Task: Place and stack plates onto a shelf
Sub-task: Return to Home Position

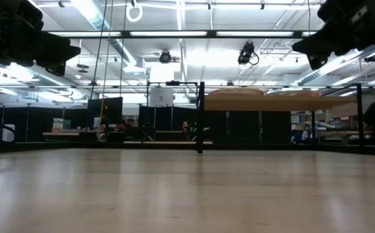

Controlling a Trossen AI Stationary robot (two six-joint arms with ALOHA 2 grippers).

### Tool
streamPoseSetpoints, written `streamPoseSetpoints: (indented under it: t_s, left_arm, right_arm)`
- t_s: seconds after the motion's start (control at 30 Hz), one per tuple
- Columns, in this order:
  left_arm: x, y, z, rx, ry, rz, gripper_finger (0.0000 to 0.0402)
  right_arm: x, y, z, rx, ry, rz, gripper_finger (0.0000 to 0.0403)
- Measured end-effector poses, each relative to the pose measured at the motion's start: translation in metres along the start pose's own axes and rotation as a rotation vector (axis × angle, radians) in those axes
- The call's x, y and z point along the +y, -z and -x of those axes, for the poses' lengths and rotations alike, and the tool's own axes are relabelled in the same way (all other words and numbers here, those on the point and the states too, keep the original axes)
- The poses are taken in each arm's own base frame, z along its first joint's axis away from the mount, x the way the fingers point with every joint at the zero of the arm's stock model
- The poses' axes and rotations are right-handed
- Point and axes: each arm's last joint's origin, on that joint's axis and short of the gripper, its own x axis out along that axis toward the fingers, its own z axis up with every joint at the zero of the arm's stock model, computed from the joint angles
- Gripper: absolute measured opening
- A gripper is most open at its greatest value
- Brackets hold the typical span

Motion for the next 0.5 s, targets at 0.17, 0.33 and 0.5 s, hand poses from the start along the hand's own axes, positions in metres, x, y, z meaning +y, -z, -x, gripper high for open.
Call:
streamPoseSetpoints:
  t_s: [0.17, 0.33, 0.5]
  left_arm:
    - [0.0, 0.0, 0.0, 0.0, 0.0, -0.001, 0.0151]
    - [0.0, 0.0, 0.0, 0.0, 0.0, -0.003, 0.0151]
    - [0.0, 0.0, 0.0, 0.001, 0.0, -0.003, 0.0151]
  right_arm:
    - [-0.001, 0.018, 0.002, -0.073, -0.004, 0.014, 0.0014]
    - [-0.001, 0.036, 0.002, -0.093, -0.005, 0.01, 0.0014]
    - [-0.002, 0.05, 0.001, -0.133, -0.008, 0.015, 0.0014]
